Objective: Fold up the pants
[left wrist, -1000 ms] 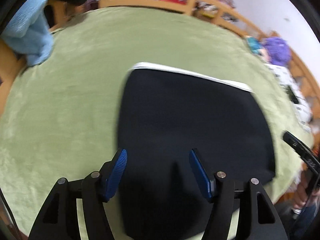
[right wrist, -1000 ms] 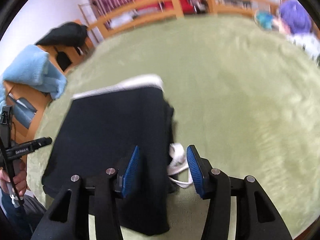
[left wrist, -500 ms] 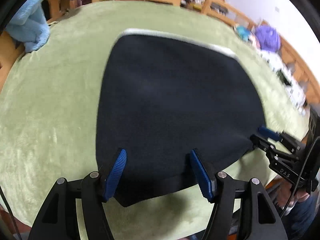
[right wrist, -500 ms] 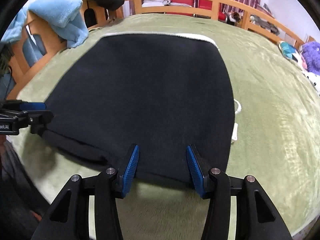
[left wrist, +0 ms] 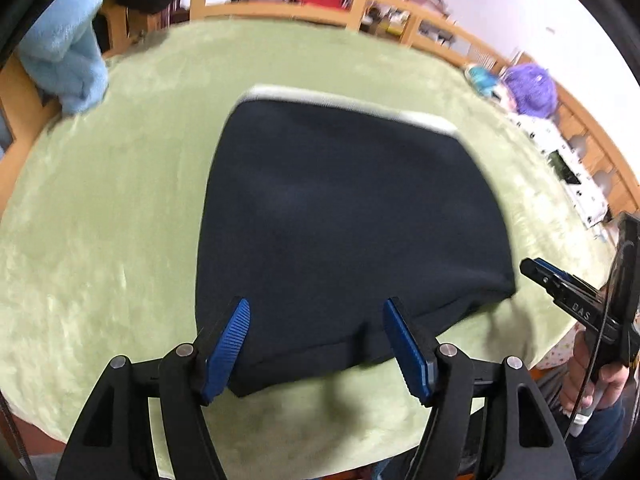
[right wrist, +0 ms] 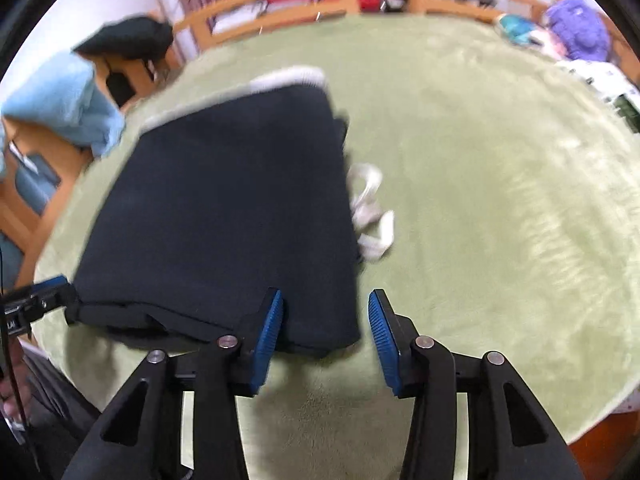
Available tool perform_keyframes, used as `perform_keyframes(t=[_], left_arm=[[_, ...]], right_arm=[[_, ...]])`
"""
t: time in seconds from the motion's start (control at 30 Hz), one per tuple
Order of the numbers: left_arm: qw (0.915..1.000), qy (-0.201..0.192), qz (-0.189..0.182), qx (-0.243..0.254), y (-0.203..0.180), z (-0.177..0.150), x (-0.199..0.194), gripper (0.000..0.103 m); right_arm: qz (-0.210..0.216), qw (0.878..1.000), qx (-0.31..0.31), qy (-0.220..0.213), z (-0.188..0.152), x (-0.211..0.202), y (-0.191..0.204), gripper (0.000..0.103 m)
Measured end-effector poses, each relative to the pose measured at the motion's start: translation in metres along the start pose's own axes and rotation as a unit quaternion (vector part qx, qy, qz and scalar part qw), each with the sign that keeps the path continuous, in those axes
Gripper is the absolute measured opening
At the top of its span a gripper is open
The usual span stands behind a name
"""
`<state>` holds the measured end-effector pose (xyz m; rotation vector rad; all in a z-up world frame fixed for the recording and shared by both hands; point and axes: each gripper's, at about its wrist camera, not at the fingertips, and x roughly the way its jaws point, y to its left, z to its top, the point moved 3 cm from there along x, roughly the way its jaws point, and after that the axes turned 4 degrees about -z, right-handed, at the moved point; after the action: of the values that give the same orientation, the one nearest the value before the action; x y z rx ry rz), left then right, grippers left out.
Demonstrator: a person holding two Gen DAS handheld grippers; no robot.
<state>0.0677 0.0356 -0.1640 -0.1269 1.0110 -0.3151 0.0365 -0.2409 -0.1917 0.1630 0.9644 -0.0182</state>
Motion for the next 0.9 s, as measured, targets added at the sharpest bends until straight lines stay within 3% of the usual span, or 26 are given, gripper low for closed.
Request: perform_keyframes(t=[0.13,0.27,0.4,0.5,0.67,0.7,0.77,0.9], left_arm=[[0.999,-0.045,-0.008,0.001,-0.02,0.027,-0.038,0.068],[0.9963,-0.084,-0.003,0.017,-0.038,0.04,-0.07,0.077],[0.9918,-0.124,0.021,0.026,-0.049,0.042,-0.098,0.084],[0.99,-0.135,0.032,0.027,-0.058,0.049,-0.107,0.085],[0.9907,-0.134,0.014,0.016,-0.063,0.034,-0.118,0.088],[0.9909,-0.133,0.017,0.018,-0.065,0.031,-0.118,0.088],[0.991,-0.128,0.028,0.028,-0.067,0.026,-0.117,0.09],[0.9904,-0.13,0.036,0.03,-0.07,0.023,-0.117,0.092]], right_arm=[[-0.002,0.998,-0.008,-0.054,0.026,-0.056,0.014,0.049],[0.005,0.994,-0.014,-0.108,0.054,-0.104,0.036,0.077],[0.01,0.991,-0.018,-0.135,0.066,-0.126,0.053,0.08],[0.016,0.991,-0.005,-0.133,0.066,-0.125,0.056,0.081],[0.033,0.994,0.01,-0.105,0.057,-0.126,0.06,0.082],[0.02,0.994,0.001,-0.109,0.054,-0.127,0.063,0.083],[0.004,0.993,-0.004,-0.114,0.045,-0.126,0.06,0.098],[0.017,0.994,0.024,-0.102,0.038,-0.121,0.049,0.1]])
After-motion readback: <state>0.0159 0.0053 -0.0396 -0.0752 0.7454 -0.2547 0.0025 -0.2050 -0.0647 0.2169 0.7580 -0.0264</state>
